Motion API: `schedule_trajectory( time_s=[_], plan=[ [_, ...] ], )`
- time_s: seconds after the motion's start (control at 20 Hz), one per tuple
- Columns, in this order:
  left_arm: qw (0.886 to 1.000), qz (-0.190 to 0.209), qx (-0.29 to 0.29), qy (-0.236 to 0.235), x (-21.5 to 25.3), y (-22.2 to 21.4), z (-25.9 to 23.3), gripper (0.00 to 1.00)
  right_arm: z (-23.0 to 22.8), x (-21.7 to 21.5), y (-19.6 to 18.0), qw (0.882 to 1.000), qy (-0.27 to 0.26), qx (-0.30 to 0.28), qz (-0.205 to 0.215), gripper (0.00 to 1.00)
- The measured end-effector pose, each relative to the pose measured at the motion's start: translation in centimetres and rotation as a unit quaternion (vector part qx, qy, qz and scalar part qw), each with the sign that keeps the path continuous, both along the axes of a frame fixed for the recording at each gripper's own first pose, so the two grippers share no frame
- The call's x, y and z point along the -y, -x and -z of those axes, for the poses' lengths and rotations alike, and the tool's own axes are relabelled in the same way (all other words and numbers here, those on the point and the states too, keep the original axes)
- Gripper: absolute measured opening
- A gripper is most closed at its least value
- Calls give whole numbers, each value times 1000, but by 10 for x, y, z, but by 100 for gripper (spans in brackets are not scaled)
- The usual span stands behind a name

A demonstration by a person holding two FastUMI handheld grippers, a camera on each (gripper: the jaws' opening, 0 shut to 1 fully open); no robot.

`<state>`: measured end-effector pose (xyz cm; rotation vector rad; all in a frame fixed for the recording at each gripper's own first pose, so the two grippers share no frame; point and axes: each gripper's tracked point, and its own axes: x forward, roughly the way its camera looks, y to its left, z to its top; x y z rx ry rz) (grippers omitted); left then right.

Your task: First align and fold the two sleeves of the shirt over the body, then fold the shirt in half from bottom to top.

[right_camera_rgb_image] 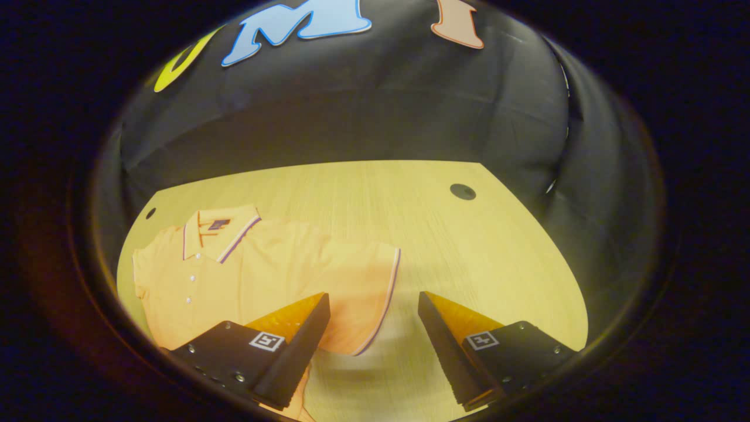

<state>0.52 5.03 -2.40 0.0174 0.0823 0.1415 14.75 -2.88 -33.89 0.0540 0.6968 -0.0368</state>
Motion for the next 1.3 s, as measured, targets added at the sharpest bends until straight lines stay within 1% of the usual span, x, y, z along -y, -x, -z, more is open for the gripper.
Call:
schedule_trajectory(
  time_s=[0.2,0.25,0.3,0.35,0.4,0.45,0.5,0.55,0.65,0.7,0.9,1.0,1.15,1.3],
  plan=[
    [1000,-1,-4,-3,-2,-5,2,94,24,-4,0,1000,-12,-26,4,93],
    [1000,0,-4,-3,-2,-6,3,94,28,-8,1,999,-18,-32,-1,88],
    [1000,0,-4,-4,-1,-7,4,94,33,-10,5,999,-22,-44,-6,85],
    [1000,1,-4,-5,0,-8,4,94,33,-12,0,999,-27,-35,-6,78],
    [1000,0,-4,-5,0,-9,3,94,36,-16,2,999,-32,-39,-8,72],
    [1000,1,-4,-3,-1,-8,3,94,32,-19,0,999,-38,-36,-10,52],
    [1000,1,-4,-2,-1,-8,2,94,34,-20,1,998,-43,-40,-9,41],
    [1000,0,-5,-1,-2,-9,5,94,33,-19,1,998,-50,-44,-3,25],
    [1000,-1,-7,2,-4,-9,7,94,31,-19,0,997,-60,-54,4,26],
    [1000,-2,-8,3,-4,-9,7,94,31,-21,-1,996,-68,-59,10,0],
    [1000,-5,-9,7,-9,-7,11,94,28,-21,-4,997,-52,-57,-5,0],
    [1000,-6,-8,7,-11,-5,11,94,15,-26,-7,998,-42,-45,-15,1],
    [1000,-9,-8,12,-14,-4,13,94,-10,-47,-14,998,-32,-18,-44,0],
    [1000,-13,-10,17,-18,-4,17,94,-36,-81,-25,996,-21,11,-86,0]
  ],
)
